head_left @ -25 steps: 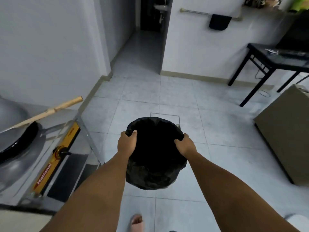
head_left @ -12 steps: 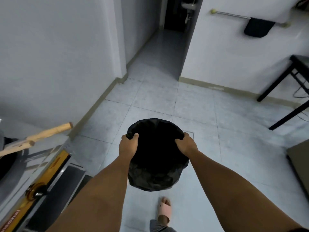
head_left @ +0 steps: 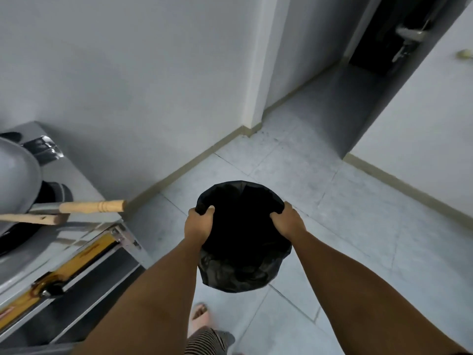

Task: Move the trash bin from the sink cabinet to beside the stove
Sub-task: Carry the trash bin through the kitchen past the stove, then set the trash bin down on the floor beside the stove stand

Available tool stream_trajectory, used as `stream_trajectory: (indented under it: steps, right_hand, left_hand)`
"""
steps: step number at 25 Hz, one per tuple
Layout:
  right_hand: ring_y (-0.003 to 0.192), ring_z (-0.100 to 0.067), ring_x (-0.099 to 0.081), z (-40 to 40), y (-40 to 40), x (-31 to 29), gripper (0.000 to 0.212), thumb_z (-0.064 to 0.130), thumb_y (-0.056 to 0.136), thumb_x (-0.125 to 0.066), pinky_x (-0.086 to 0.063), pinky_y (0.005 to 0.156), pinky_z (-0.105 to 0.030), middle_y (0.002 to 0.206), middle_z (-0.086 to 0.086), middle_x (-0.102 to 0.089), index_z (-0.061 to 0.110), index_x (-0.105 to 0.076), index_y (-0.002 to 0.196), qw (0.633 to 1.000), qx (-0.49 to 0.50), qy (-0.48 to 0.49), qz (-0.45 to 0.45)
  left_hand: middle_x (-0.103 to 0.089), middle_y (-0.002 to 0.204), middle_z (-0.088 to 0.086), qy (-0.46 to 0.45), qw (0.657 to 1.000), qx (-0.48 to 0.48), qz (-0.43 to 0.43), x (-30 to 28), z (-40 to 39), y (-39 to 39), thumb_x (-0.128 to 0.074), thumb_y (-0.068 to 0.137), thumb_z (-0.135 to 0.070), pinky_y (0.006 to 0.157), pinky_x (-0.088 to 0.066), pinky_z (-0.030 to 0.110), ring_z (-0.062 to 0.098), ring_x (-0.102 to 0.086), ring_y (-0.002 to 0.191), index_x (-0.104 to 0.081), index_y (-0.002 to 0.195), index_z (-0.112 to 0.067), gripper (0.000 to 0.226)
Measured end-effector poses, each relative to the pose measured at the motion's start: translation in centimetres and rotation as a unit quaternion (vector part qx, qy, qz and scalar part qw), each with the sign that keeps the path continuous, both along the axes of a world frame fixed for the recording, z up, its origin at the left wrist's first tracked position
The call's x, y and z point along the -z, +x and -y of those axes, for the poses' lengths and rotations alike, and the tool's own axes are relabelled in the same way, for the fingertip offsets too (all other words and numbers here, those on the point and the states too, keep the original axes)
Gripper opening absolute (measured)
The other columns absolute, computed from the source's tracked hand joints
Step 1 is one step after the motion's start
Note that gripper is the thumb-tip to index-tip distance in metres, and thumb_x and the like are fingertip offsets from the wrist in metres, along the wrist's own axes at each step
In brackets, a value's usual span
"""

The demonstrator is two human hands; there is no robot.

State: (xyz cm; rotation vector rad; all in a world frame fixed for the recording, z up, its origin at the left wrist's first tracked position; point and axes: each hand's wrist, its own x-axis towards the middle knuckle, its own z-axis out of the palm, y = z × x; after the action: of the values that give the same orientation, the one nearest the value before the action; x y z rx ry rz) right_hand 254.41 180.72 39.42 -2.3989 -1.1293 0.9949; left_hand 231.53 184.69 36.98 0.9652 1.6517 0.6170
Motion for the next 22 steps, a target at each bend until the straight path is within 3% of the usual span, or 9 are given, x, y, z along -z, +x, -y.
stream_trajectory:
  steps: [5,12,18,22]
  right_hand:
    - [0.123,-0.040,-0.055,-9.4,-0.8,2.0,0.066,0.031,0.094,-0.051,-0.048,0.100,-0.047,0.143,-0.019,-0.050,0.011,-0.028,0.153,0.998,-0.061,-0.013,-0.014]
    - [0.120,-0.038,-0.058,-21.3,-2.5,3.4,0.060,0.030,0.092,-0.051,-0.049,0.100,-0.047,0.137,-0.016,-0.056,0.013,-0.036,0.148,0.990,-0.139,-0.013,-0.025]
    - [0.129,-0.038,-0.052,-29.3,-4.2,5.5,0.068,0.030,0.094,-0.050,-0.046,0.105,-0.048,0.147,-0.014,-0.048,0.015,-0.026,0.155,0.971,-0.236,-0.024,-0.041]
    - [0.134,-0.037,-0.049,-34.2,-5.6,9.8,0.070,0.033,0.096,-0.050,-0.042,0.106,-0.047,0.152,-0.012,-0.044,0.017,-0.021,0.158,0.960,-0.275,-0.033,-0.042]
  left_hand:
    - [-0.056,0.127,0.015,-0.002,0.998,-0.061,-0.008,1.5,-7.4,-1.1,-0.050,0.093,-0.047,0.082,-0.040,0.036,0.036,-0.055,0.115,-0.043,0.133,-0.005,0.058]
    - [-0.056,0.129,0.016,-0.014,0.989,-0.144,0.015,2.4,-15.0,-3.1,-0.051,0.094,-0.044,0.100,-0.045,0.045,0.037,-0.055,0.116,-0.044,0.136,-0.005,0.057]
    - [-0.056,0.130,0.016,0.002,0.963,-0.271,0.005,4.1,-18.5,-3.4,-0.050,0.096,-0.040,0.084,-0.042,0.036,0.036,-0.055,0.117,-0.043,0.137,-0.008,0.052]
    - [-0.054,0.134,0.016,-0.026,0.944,-0.330,0.001,8.3,-21.0,-3.6,-0.049,0.096,-0.042,0.088,-0.041,0.039,0.037,-0.052,0.121,-0.039,0.141,-0.009,0.057]
